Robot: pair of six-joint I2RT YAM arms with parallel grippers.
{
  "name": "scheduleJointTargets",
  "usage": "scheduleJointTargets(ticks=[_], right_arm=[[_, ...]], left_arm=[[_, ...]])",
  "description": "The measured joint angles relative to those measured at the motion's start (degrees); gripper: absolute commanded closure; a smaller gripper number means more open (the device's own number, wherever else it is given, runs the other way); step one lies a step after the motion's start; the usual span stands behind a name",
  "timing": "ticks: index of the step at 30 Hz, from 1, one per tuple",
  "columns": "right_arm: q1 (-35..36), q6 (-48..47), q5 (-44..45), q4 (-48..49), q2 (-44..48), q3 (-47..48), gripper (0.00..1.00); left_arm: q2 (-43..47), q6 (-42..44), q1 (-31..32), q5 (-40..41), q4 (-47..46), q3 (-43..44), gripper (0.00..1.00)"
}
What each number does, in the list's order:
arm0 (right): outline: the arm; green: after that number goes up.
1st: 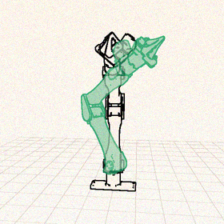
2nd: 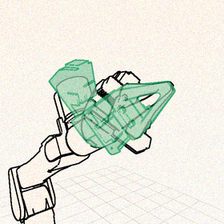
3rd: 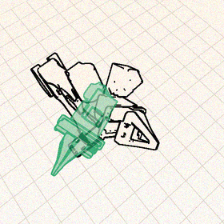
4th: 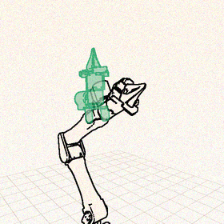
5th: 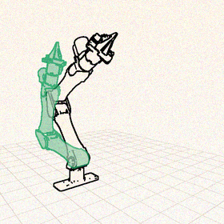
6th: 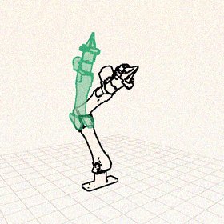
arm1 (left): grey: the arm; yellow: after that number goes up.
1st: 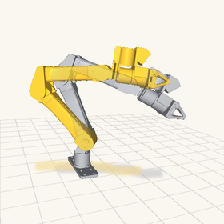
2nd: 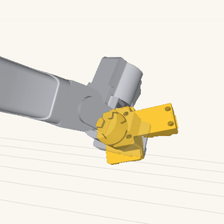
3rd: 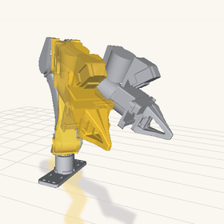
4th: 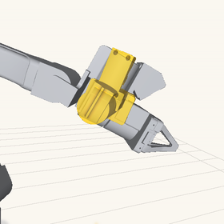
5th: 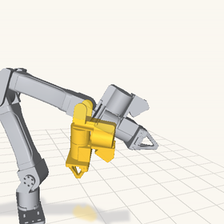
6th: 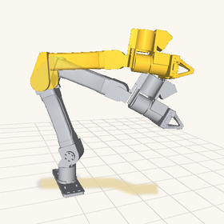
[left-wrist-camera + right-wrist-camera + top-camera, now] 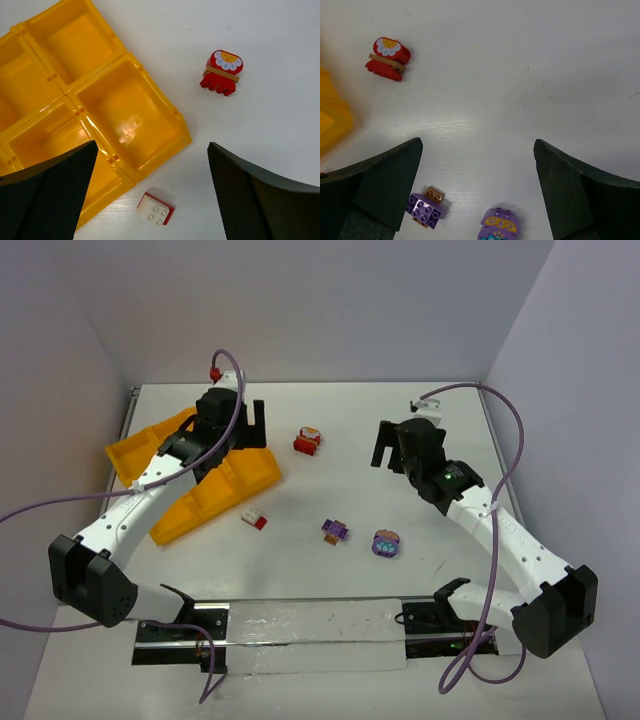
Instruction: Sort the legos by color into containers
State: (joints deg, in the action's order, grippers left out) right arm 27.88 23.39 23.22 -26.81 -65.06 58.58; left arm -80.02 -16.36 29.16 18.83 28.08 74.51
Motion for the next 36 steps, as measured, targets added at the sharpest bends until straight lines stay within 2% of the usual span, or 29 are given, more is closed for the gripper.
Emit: scheduleJointTargets(ticks=[7, 13, 22, 29, 36], right_arm=[[0.0, 0.2, -0.2, 0.0, 0.0, -0.2, 0.0], [0.0, 0.7, -0.1, -0.1, 0.7, -2.0, 0.0], [0.0, 1.1, 0.1, -1.9, 1.4, -2.1, 0.0], [0.0, 1.2, 0.1, -2.1, 1.7, -2.1, 0.0], [0.0, 1.3, 0.7, -2.8, 1.7, -2.1, 0.0]], left_arm=[[-5.3, -0.5, 1.6, -0.4, 1.1, 5.0, 0.01], [-15.3, -0.9, 2.3, -1.6, 2.1, 15.9, 0.02], [-27.1, -1.0, 5.2, -4.7, 4.2, 26.2, 0.03], [-41.4, -0.7, 5.8, -5.3, 7.7, 39.3, 0.05], [-50.9, 0.1, 6.1, -4.6, 10.8, 45.9, 0.01]])
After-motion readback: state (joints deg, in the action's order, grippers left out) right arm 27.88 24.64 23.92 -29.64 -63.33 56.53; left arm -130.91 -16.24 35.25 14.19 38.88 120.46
